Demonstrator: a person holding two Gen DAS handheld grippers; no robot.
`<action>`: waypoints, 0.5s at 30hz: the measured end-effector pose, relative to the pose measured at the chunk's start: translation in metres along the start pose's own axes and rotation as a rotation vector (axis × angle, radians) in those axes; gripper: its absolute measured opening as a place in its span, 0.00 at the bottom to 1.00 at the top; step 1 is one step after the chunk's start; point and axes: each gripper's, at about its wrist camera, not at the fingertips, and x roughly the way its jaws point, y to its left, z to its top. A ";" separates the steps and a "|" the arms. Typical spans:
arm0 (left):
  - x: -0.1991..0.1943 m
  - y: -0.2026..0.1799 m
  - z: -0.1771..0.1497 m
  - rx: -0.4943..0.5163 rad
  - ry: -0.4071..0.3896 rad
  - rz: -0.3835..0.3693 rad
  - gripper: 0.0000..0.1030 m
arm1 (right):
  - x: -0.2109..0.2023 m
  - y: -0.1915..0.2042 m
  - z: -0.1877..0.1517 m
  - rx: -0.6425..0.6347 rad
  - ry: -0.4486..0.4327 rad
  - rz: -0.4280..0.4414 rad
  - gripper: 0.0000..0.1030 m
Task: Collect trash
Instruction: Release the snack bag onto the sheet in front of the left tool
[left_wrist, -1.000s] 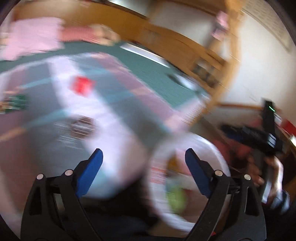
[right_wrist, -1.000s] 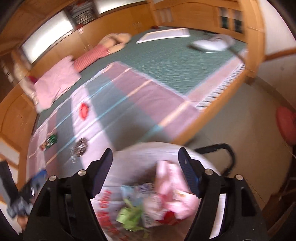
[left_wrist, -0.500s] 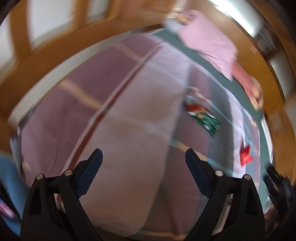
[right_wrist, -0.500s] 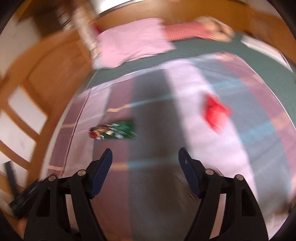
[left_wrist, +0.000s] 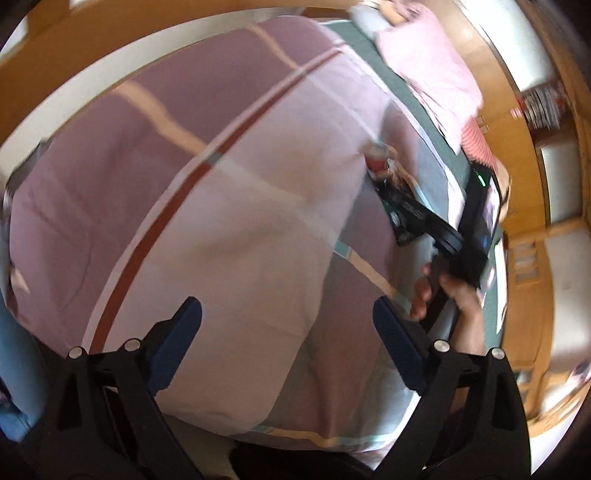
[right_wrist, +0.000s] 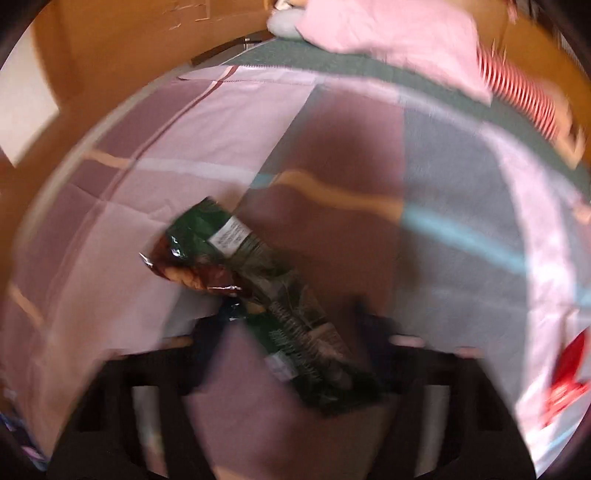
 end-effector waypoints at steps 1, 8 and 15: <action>-0.001 0.005 0.001 -0.032 -0.009 0.000 0.91 | -0.002 -0.001 -0.002 0.031 0.001 0.013 0.36; -0.003 0.027 0.006 -0.134 -0.057 0.035 0.91 | -0.034 0.001 -0.058 0.265 0.111 0.195 0.22; 0.006 0.031 0.006 -0.151 -0.043 0.044 0.91 | -0.070 0.043 -0.122 0.193 0.195 0.311 0.75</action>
